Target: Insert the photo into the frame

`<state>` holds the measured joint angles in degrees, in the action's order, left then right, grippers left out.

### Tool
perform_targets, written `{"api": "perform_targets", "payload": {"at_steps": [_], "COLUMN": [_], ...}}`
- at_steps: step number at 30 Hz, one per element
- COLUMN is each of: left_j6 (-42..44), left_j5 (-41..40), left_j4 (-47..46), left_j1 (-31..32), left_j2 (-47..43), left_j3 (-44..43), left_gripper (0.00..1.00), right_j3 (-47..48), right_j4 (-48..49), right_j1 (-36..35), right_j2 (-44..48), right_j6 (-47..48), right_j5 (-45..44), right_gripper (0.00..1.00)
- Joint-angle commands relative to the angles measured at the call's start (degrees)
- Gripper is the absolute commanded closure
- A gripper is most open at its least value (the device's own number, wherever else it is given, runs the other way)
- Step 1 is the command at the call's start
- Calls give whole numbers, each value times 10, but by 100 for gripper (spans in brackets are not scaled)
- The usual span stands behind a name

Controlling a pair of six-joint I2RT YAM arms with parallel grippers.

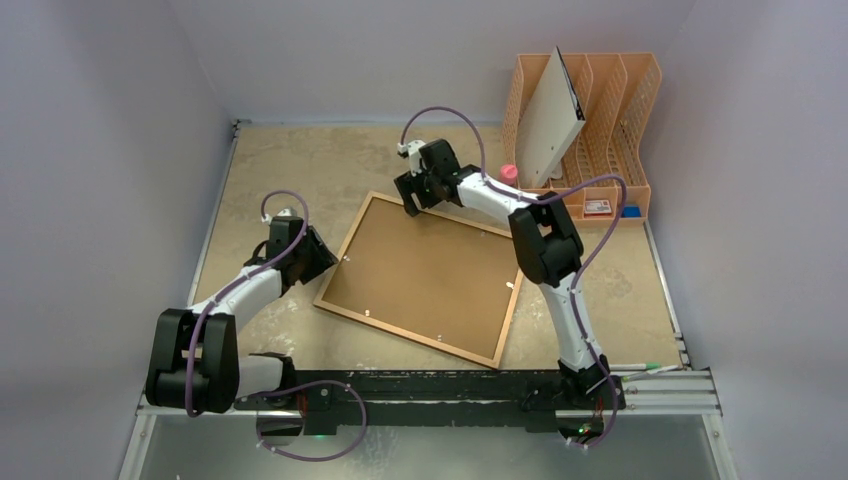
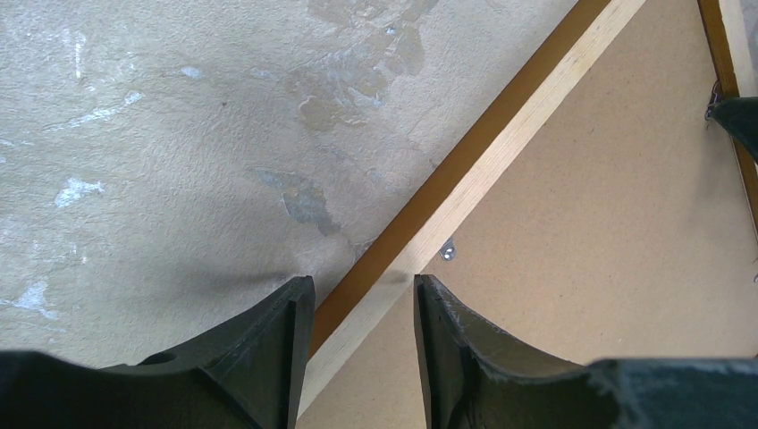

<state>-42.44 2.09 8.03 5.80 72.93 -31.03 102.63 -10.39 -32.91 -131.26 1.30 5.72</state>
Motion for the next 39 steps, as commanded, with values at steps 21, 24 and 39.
{"api": "perform_targets", "payload": {"at_steps": [21, 24, 39], "left_j6": [-2, -2, 1], "left_j5": [-17, -17, -16], "left_j4": [-7, -7, -6], "left_j1": [3, 3, 3], "left_j2": [-12, -10, -9], "left_j3": [5, 5, 2], "left_gripper": [53, 53, 53], "right_j3": [29, 43, 57], "right_j4": [-36, -43, -49], "right_j1": [-19, -19, -18], "right_j2": [-13, -22, -38], "right_j6": [22, 17, -8], "right_j5": [23, 23, 3], "right_gripper": [51, 58, 58]}}
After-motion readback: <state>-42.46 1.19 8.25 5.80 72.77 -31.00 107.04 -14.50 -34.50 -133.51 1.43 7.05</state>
